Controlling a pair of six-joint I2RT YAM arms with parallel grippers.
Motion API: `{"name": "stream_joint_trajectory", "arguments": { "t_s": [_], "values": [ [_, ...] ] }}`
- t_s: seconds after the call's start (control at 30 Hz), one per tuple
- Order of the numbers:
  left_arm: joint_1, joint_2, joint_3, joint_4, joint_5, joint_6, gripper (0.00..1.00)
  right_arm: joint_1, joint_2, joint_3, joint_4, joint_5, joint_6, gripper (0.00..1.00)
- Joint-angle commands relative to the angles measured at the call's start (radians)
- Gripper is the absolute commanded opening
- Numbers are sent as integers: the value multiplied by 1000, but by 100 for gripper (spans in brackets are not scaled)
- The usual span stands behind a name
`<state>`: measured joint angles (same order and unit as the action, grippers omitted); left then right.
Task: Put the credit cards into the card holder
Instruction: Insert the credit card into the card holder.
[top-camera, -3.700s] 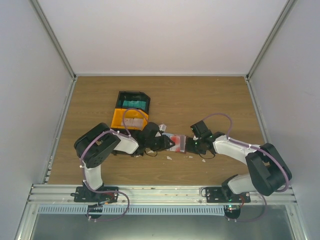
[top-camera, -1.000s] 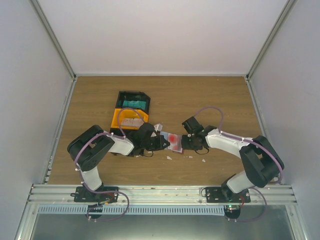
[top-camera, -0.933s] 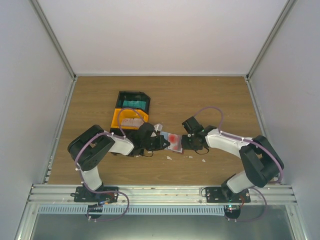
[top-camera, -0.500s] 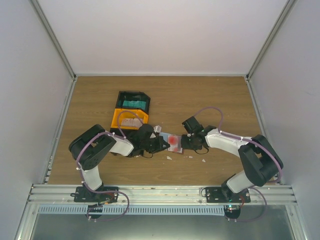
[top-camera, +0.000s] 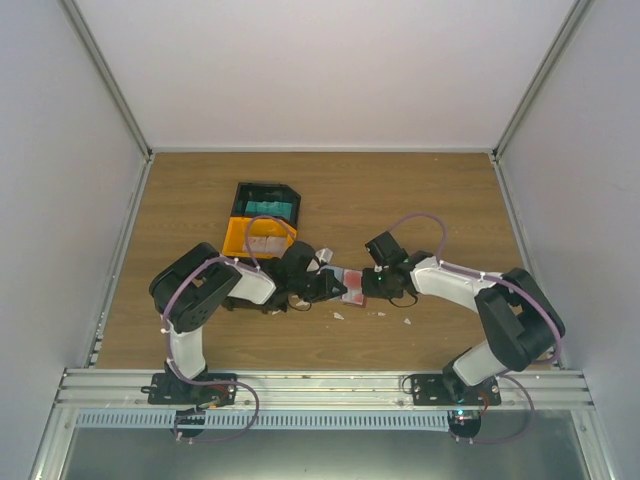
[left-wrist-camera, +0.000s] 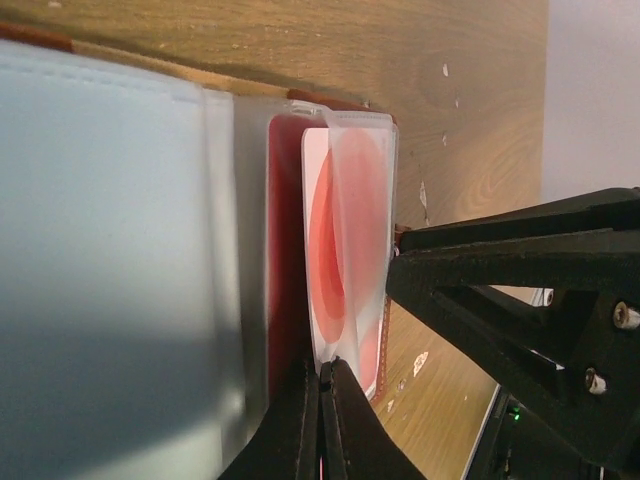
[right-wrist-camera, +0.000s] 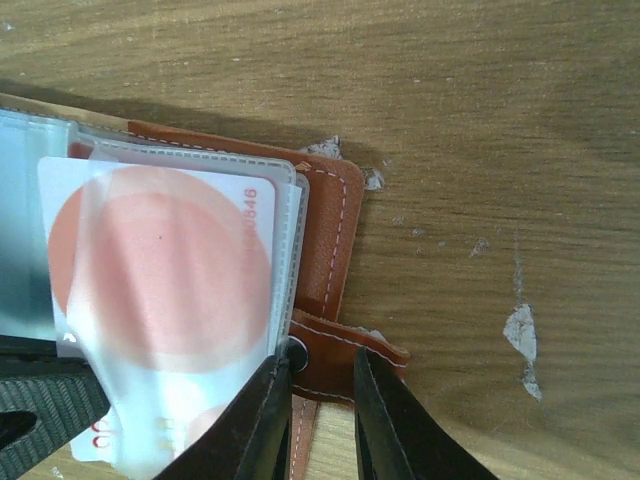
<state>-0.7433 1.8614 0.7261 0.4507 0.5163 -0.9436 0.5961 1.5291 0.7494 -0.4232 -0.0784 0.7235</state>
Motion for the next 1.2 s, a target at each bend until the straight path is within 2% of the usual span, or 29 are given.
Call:
{"name": "stream_joint_trajectory", "arguments": {
  "t_s": [0.0, 0.2, 0.47, 0.7, 0.9, 1.03, 1.17],
  "values": [
    [2, 45, 38, -67, 54, 87, 0, 5, 65, -38, 41, -70, -12, 19],
    [4, 38, 77, -155, 59, 155, 8, 2, 23, -20, 19, -24, -11, 20],
    [5, -66, 141, -365, -30, 257, 34, 2, -111, 44, -78, 107, 11, 31],
    [4, -126, 153, -480, -104, 275, 56, 1, -157, 45, -98, 139, 17, 35],
    [-2, -69, 225, -504, -113, 303, 55, 3, -171, 15, -79, 141, 21, 35],
    [-7, -3, 288, -535, -127, 335, 48, 2, -176, 1, -67, 143, 22, 35],
    [-20, 33, 334, -563, -118, 360, 34, 3, -177, -8, -58, 144, 25, 35]
  ]
}}
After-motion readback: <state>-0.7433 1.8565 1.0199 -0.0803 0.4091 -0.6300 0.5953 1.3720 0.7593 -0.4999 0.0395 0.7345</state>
